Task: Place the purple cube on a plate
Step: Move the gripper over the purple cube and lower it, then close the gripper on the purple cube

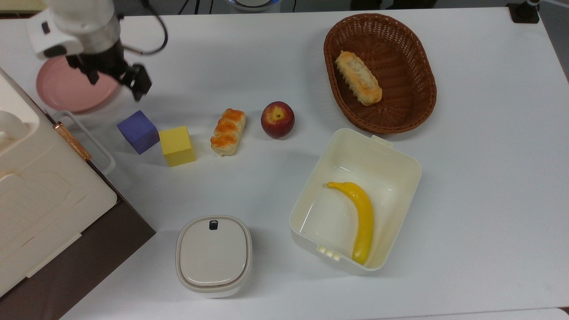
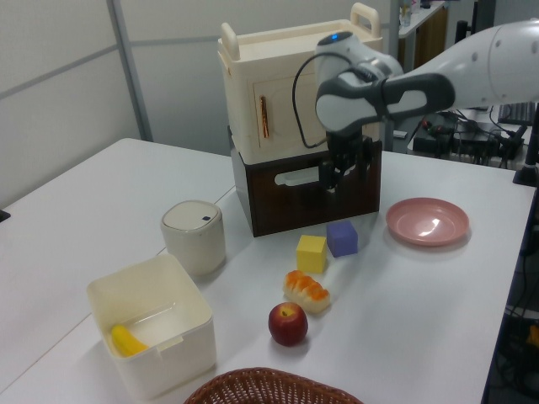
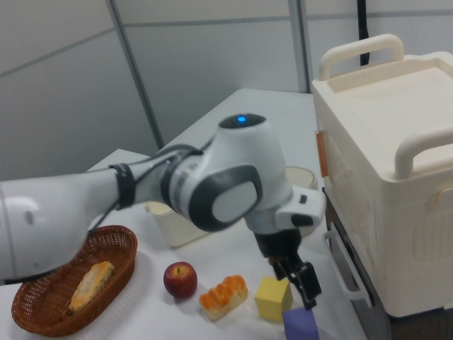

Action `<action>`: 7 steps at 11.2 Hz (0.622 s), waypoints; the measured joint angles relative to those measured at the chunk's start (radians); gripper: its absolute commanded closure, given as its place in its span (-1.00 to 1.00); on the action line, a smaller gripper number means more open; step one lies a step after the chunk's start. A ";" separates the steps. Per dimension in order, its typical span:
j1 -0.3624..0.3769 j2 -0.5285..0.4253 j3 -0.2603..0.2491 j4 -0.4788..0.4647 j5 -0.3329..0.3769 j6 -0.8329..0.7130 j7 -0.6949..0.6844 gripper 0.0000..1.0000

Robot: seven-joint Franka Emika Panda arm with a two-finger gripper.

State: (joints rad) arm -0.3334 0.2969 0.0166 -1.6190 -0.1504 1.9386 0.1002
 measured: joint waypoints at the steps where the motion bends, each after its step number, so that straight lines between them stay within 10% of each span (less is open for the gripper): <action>1: -0.002 0.034 -0.004 0.000 0.000 0.063 0.088 -1.00; 7: -0.002 0.117 -0.005 -0.014 0.000 0.137 0.337 -1.00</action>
State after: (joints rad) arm -0.3355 0.4143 0.0112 -1.6331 -0.1504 2.0758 0.4374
